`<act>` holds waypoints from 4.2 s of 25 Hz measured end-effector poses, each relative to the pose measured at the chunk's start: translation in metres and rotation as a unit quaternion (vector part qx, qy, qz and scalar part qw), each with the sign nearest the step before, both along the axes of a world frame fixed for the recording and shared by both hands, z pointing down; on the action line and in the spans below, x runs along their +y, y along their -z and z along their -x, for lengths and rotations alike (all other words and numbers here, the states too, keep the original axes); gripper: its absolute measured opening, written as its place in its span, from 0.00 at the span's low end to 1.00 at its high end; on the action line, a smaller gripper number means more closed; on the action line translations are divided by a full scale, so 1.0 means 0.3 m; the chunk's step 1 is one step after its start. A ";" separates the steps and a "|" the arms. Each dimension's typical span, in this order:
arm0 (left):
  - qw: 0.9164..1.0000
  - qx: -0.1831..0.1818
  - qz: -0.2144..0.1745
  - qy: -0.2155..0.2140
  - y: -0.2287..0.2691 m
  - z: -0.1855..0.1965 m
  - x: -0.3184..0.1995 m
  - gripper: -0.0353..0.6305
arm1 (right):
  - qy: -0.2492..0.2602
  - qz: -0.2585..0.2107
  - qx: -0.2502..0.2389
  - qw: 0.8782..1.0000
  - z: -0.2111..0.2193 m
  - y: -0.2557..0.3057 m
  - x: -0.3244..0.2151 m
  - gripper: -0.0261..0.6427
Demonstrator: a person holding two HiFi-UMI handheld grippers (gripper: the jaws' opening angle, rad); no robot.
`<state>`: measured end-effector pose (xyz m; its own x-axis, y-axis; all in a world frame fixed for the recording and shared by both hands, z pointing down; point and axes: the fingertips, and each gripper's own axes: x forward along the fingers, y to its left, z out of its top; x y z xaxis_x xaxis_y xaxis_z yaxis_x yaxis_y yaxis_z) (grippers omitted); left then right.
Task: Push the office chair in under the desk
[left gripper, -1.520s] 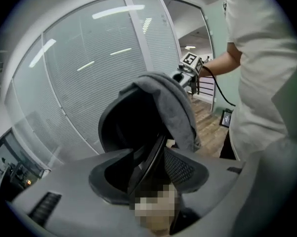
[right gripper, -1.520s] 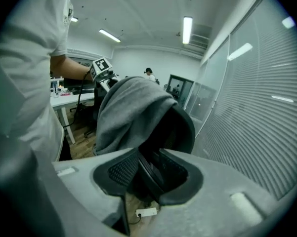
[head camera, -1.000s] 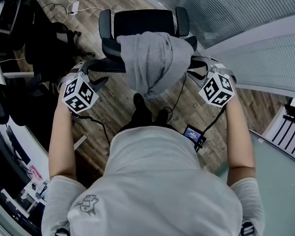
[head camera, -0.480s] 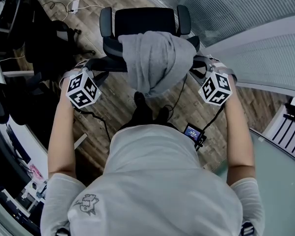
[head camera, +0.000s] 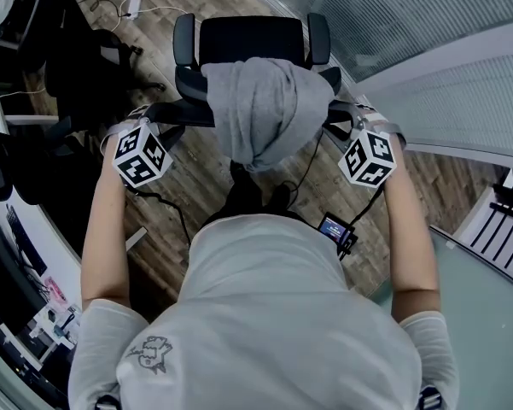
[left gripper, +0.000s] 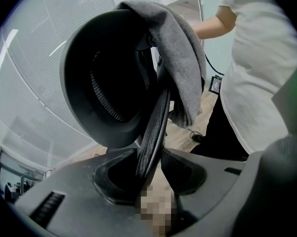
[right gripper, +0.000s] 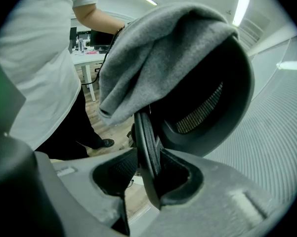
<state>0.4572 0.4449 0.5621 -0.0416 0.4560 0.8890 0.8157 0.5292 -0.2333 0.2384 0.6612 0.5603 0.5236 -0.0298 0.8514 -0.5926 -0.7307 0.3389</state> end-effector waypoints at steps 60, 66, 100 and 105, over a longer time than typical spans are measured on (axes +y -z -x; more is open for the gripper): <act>0.948 0.026 0.002 0.318 -0.019 0.764 -1.516 0.30 | 0.287 0.018 -0.005 0.958 0.229 -0.001 -1.242 0.25; 0.935 0.027 -0.001 0.354 0.024 0.878 -1.627 0.30 | 0.330 0.017 -0.004 0.944 0.255 0.040 -1.338 0.25; 0.759 0.019 -0.034 0.650 -0.024 1.349 -1.948 0.30 | 0.649 0.010 -0.006 0.761 0.096 0.002 -1.793 0.23; 0.732 0.018 -0.038 0.680 -0.032 1.446 -1.941 0.30 | 0.681 0.009 -0.009 0.732 0.127 -0.009 -1.830 0.22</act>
